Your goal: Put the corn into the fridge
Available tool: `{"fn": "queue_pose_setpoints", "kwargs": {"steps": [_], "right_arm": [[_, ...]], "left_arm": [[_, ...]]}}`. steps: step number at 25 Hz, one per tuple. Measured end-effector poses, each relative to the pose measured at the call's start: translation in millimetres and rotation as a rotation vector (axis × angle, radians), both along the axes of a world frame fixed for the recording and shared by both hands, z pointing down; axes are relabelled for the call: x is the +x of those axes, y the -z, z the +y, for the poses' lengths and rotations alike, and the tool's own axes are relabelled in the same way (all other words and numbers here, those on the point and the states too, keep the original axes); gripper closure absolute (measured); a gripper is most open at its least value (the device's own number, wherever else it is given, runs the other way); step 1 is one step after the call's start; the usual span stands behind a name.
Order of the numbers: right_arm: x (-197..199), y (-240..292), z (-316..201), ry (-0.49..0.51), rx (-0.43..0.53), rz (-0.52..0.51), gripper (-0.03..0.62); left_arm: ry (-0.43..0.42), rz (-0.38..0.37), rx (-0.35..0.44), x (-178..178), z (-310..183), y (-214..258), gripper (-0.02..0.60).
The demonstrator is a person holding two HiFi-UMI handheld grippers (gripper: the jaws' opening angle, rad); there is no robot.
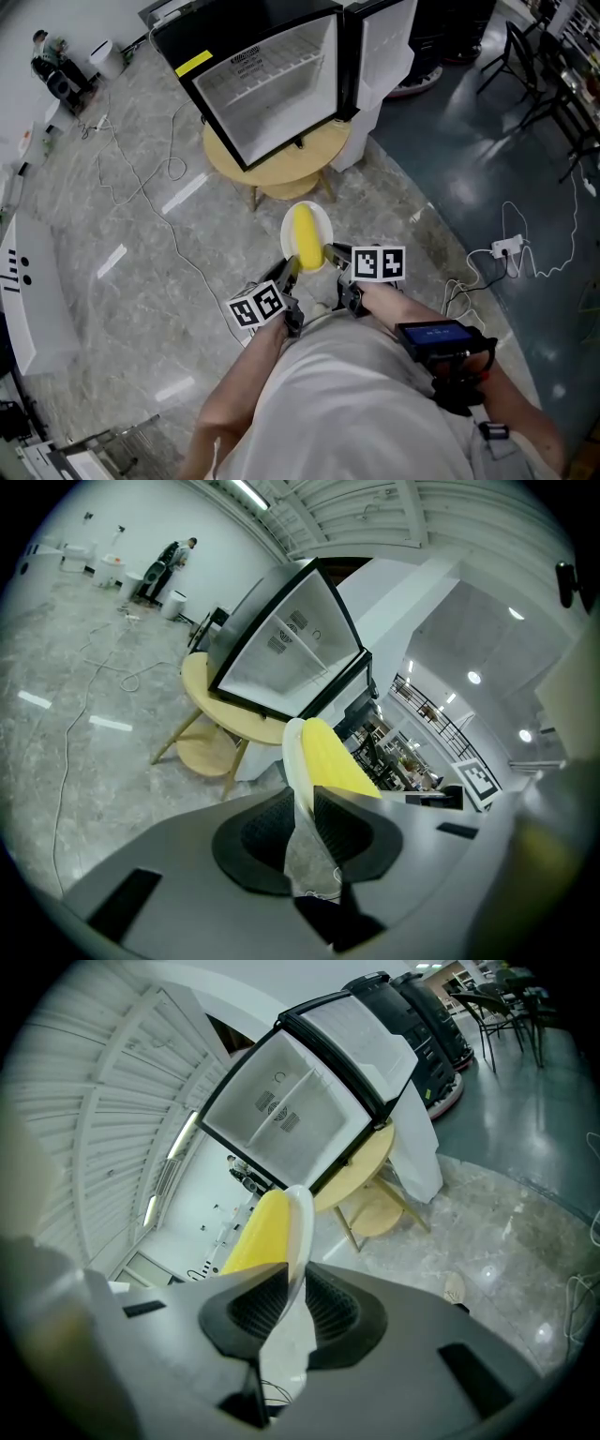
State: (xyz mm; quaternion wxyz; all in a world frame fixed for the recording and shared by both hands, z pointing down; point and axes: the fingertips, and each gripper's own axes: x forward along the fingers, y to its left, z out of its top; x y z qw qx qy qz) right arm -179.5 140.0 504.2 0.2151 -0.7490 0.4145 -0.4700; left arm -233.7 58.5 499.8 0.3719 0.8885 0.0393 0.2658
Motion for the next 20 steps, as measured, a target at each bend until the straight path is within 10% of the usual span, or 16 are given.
{"fn": "queue_pose_setpoints", "kwargs": {"steps": [20], "right_arm": [[0, -1, 12, -0.023, -0.021, 0.010, 0.534]], "left_arm": [[-0.029, 0.005, -0.002, 2, 11, -1, 0.517]]}}
